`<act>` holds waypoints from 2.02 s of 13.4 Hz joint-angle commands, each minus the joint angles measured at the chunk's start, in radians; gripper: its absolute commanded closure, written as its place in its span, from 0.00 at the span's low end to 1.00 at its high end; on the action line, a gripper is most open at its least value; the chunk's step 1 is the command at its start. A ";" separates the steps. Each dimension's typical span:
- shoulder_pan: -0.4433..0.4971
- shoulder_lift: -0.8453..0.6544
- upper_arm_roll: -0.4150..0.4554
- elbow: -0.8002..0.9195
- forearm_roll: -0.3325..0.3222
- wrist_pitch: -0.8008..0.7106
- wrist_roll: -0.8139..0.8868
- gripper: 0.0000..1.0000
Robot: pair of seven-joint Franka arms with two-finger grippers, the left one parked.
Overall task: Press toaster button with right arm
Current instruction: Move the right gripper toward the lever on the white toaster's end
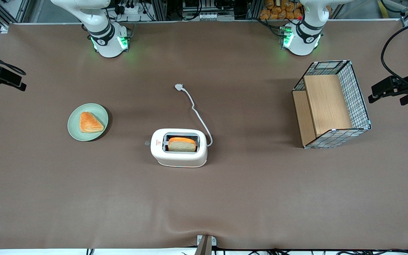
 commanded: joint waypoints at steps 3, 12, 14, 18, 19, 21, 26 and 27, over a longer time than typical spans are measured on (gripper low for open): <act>0.042 0.070 -0.003 0.057 0.015 -0.012 -0.029 0.00; 0.121 0.307 -0.001 0.041 0.289 0.073 -0.027 0.10; 0.175 0.352 -0.001 0.008 0.316 0.146 -0.029 0.51; 0.250 0.380 -0.001 -0.047 0.392 0.280 -0.027 0.96; 0.255 0.384 -0.001 -0.049 0.400 0.299 -0.029 0.97; 0.275 0.390 -0.001 -0.067 0.402 0.353 -0.029 1.00; 0.310 0.398 -0.001 -0.112 0.403 0.422 -0.029 1.00; 0.315 0.398 -0.001 -0.126 0.411 0.436 -0.029 1.00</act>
